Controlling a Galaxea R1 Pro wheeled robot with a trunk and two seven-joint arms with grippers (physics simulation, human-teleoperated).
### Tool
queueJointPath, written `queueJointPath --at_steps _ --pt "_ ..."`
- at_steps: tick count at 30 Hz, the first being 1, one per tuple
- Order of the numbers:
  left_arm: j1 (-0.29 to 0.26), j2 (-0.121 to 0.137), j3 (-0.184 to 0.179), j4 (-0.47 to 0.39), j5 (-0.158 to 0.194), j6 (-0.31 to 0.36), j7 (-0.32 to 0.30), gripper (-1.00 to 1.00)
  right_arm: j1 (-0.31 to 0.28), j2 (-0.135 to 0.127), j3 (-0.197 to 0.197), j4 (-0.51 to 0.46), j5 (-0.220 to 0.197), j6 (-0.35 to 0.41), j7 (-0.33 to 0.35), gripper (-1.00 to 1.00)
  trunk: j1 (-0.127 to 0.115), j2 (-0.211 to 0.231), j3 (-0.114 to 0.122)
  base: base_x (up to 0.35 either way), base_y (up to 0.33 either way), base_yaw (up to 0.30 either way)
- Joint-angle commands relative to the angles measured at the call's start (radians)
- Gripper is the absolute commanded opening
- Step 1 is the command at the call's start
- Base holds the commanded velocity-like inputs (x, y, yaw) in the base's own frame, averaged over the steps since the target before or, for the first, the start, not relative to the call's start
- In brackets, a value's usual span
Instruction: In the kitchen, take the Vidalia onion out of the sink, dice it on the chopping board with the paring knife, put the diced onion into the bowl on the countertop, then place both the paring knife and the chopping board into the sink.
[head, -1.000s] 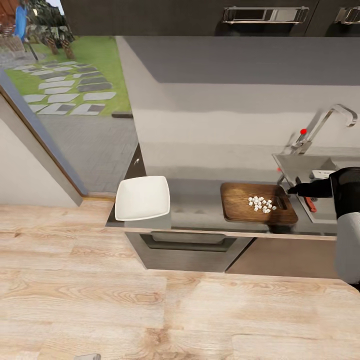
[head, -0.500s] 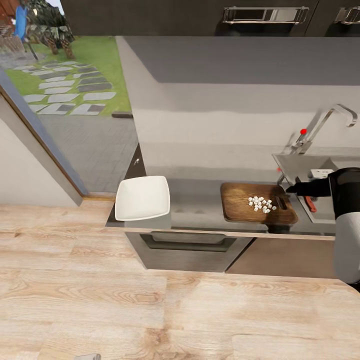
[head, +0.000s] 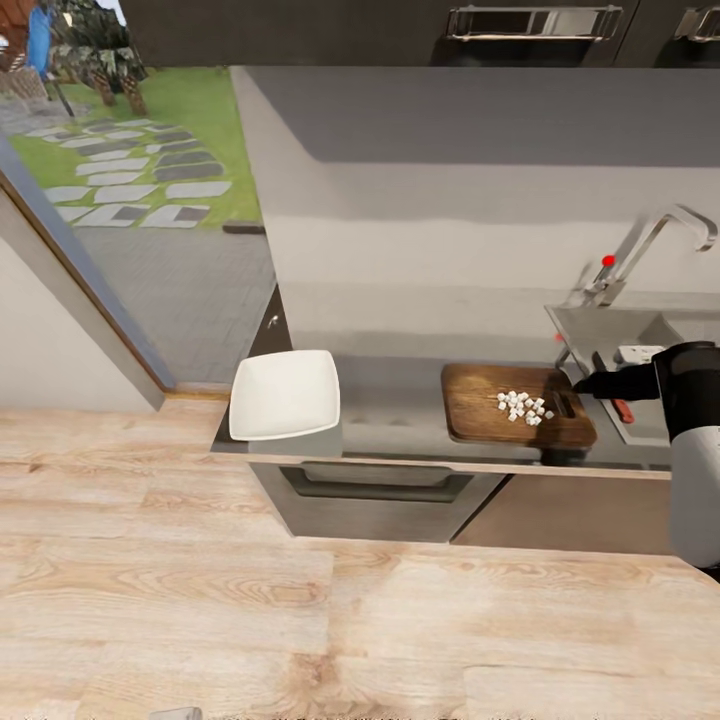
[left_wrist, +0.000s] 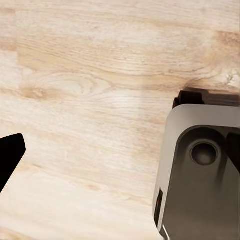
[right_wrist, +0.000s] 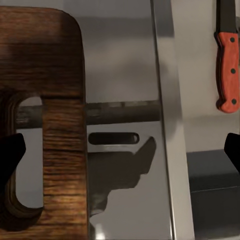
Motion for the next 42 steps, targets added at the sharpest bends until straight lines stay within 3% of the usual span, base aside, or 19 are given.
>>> queueJointPath --at_steps 1,27,42 --pt "-0.001 -0.001 -0.008 0.003 0.006 -0.006 0.000 1.00 -0.001 0.001 -0.003 0.001 0.011 0.000 0.010 1.00 0.000 -0.002 -0.003 0.000 0.000 0.000" --pt "-0.001 -0.001 -0.008 0.004 0.006 -0.006 0.000 1.00 -0.002 0.006 -0.002 0.004 0.009 -0.001 0.008 1.00 0.000 -0.002 -0.037 0.000 0.000 0.000" --pt "-0.001 -0.001 -0.008 0.003 0.006 -0.006 0.000 1.00 -0.002 0.008 -0.002 0.047 0.011 -0.001 -0.015 1.00 0.000 -0.002 -0.039 0.000 0.000 0.000"
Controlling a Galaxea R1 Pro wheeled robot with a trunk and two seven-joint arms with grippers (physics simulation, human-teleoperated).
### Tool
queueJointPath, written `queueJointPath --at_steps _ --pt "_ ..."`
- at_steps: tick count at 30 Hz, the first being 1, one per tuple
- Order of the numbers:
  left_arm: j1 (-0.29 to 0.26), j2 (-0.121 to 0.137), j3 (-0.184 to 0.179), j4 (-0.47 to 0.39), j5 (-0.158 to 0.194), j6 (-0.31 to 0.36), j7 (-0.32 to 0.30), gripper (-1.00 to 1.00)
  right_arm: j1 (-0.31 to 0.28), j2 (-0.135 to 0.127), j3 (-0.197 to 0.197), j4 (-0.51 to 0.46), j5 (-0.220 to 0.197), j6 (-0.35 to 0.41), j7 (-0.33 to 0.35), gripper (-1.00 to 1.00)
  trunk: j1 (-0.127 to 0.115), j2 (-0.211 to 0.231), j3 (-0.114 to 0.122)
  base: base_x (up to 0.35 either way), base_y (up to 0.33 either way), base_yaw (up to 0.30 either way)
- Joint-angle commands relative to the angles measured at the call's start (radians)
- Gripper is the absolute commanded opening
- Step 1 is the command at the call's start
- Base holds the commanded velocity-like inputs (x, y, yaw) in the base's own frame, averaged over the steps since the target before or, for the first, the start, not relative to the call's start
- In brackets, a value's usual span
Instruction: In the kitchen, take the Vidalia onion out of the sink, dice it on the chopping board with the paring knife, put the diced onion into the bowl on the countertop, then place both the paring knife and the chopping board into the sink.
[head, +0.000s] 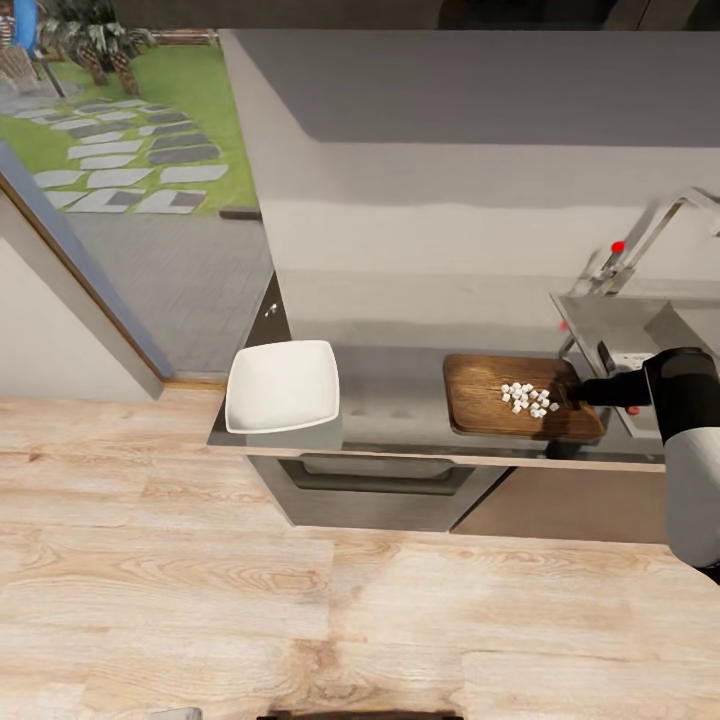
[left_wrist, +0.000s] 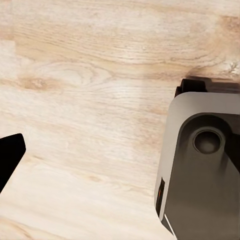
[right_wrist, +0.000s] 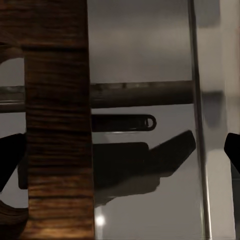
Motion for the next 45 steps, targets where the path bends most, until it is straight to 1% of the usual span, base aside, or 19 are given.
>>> queueJointPath --at_steps 1,10,11,29,36,45 --pt "-0.001 -0.001 -0.008 0.004 0.006 -0.006 0.000 1.00 -0.001 0.000 -0.004 0.000 0.011 0.002 0.009 1.00 0.001 -0.002 -0.002 0.000 0.000 0.000" --pt "-0.001 -0.001 -0.008 0.004 0.006 -0.005 0.000 1.00 -0.001 0.000 -0.004 0.000 0.012 0.002 0.009 1.00 0.001 -0.002 -0.005 0.000 0.000 0.000" --pt "-0.001 -0.001 -0.008 0.004 0.006 -0.006 0.000 1.00 -0.001 0.000 -0.004 0.000 0.012 0.002 0.009 -1.00 0.001 -0.002 -0.005 0.000 0.000 0.000" --pt "-0.001 -0.001 -0.008 0.004 0.006 -0.005 0.000 1.00 -0.001 0.000 -0.005 0.005 0.011 0.002 0.008 -1.00 0.001 -0.002 -0.005 0.000 0.000 0.000" --pt "-0.001 -0.001 -0.008 0.004 0.006 -0.006 0.000 1.00 -0.001 0.000 -0.004 0.004 0.011 0.003 -0.063 -1.00 0.001 -0.002 0.004 0.000 0.000 0.000" --pt "-0.001 -0.001 -0.008 0.004 0.006 -0.005 0.000 1.00 -0.001 0.000 -0.005 0.004 0.012 0.003 -0.069 -1.00 0.001 -0.002 0.018 0.000 0.000 0.000"
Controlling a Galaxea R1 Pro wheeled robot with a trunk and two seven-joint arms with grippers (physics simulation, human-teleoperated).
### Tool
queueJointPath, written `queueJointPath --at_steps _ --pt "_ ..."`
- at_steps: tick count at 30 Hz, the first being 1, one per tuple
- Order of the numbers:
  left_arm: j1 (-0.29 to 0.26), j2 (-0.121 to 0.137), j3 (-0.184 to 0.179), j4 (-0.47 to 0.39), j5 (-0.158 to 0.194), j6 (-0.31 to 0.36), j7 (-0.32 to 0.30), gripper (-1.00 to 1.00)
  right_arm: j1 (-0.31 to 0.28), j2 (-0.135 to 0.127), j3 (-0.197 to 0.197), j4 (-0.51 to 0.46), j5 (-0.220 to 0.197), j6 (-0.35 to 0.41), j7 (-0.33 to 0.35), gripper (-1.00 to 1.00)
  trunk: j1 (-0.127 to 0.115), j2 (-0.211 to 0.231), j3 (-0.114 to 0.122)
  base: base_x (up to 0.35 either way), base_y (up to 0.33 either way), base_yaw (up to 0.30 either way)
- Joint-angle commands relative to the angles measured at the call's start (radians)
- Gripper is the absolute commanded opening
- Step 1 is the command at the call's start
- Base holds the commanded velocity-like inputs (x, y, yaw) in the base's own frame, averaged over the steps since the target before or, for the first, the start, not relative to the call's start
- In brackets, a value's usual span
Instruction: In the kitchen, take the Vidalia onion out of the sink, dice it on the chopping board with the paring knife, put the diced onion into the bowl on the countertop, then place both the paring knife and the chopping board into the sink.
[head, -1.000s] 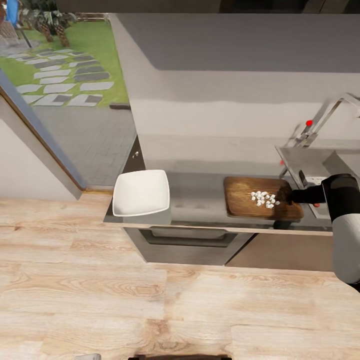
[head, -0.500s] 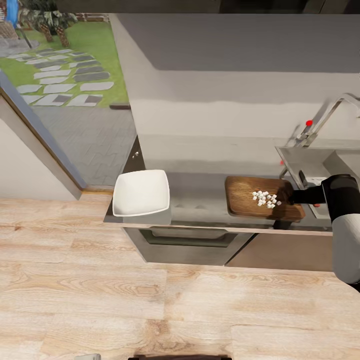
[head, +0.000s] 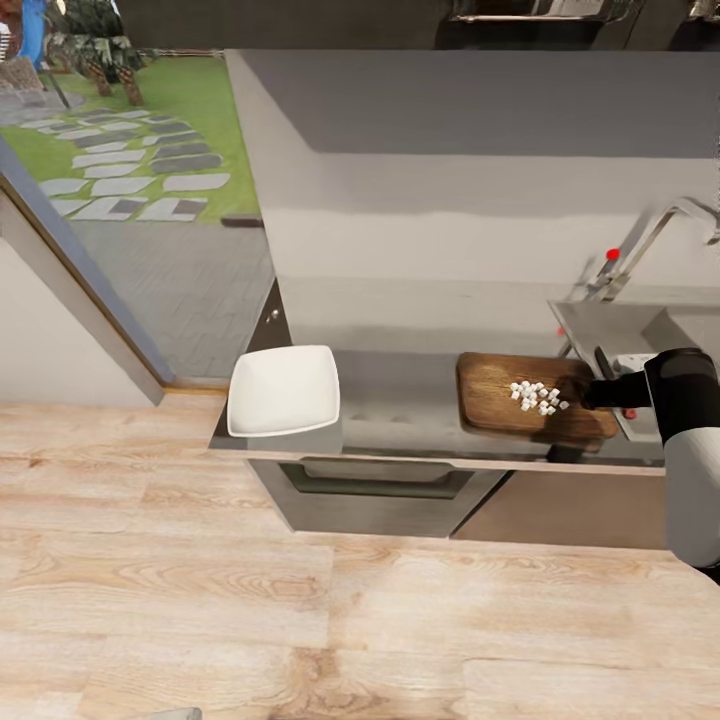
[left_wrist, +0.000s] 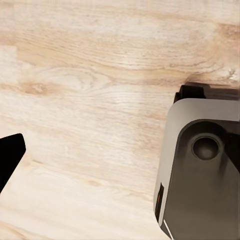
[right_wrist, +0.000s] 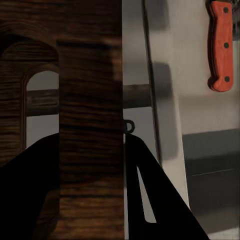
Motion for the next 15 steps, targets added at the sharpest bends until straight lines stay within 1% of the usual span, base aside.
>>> queueJointPath --at_steps 1,15 --pt "-0.001 -0.001 -0.008 0.004 0.006 -0.006 0.000 1.00 -0.001 0.000 -0.003 -0.001 0.010 0.002 0.009 -1.00 0.001 -0.002 0.000 0.000 0.000 0.000" --pt "-0.001 -0.001 -0.008 0.004 0.006 -0.006 0.000 1.00 0.000 0.000 -0.003 0.001 0.008 0.002 0.009 -1.00 0.001 -0.002 0.022 0.000 0.000 0.000"
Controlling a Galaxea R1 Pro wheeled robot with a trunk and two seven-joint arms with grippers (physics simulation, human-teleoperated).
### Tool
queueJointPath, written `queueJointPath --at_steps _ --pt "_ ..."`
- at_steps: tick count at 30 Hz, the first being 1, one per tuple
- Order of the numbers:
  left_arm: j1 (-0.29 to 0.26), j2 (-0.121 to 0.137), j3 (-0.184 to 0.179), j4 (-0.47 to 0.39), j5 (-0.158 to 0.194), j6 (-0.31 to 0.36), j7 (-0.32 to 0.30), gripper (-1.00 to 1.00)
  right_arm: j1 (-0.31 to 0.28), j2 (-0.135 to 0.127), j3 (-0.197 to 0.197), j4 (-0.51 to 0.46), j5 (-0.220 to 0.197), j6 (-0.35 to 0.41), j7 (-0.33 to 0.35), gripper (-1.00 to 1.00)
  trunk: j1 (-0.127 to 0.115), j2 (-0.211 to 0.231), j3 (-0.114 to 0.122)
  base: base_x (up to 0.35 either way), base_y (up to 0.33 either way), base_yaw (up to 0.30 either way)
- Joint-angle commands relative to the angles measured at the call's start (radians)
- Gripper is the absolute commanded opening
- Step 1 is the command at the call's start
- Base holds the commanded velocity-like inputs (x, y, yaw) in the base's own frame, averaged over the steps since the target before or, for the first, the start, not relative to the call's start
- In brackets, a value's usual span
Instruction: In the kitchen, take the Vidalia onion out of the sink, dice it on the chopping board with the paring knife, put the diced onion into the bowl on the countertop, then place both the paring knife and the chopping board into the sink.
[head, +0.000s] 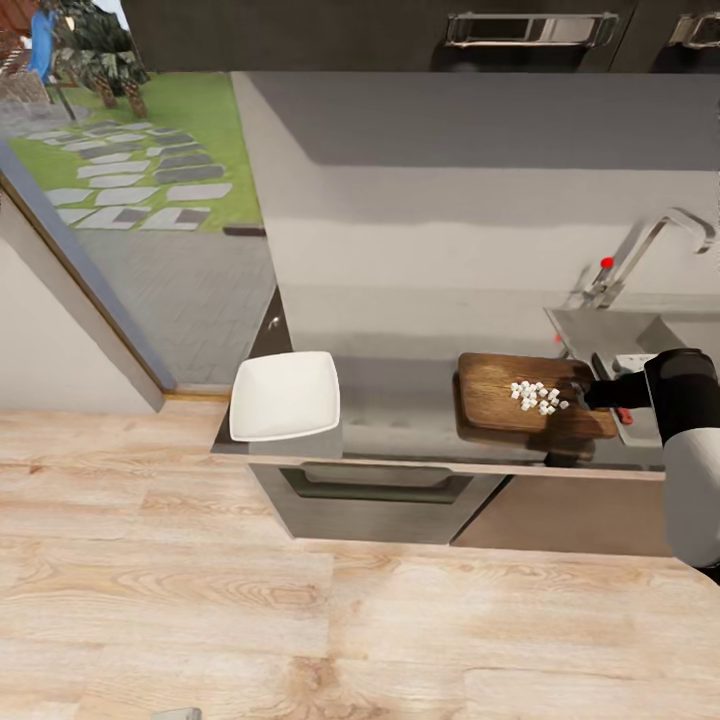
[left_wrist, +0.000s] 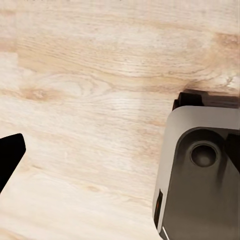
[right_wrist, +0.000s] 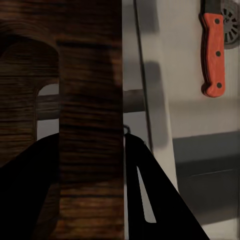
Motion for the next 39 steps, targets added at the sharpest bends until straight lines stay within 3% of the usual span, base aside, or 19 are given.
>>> queueJointPath --at_steps 1,29,39 --pt "-0.002 -0.001 -0.008 0.004 0.006 -0.006 0.000 1.00 -0.001 0.000 -0.003 -0.001 0.010 0.002 0.009 -1.00 0.001 -0.002 0.000 0.000 0.000 0.000" --pt "0.002 -0.001 -0.008 0.004 0.006 -0.006 0.000 1.00 -0.001 0.002 -0.002 -0.001 0.010 0.002 -0.028 -1.00 0.001 -0.002 0.044 0.000 0.000 0.000" --pt "0.002 -0.001 -0.008 0.003 0.006 -0.006 0.000 1.00 -0.001 0.002 -0.002 -0.001 0.010 0.003 -0.028 -1.00 0.001 -0.002 0.060 0.000 0.244 0.000"
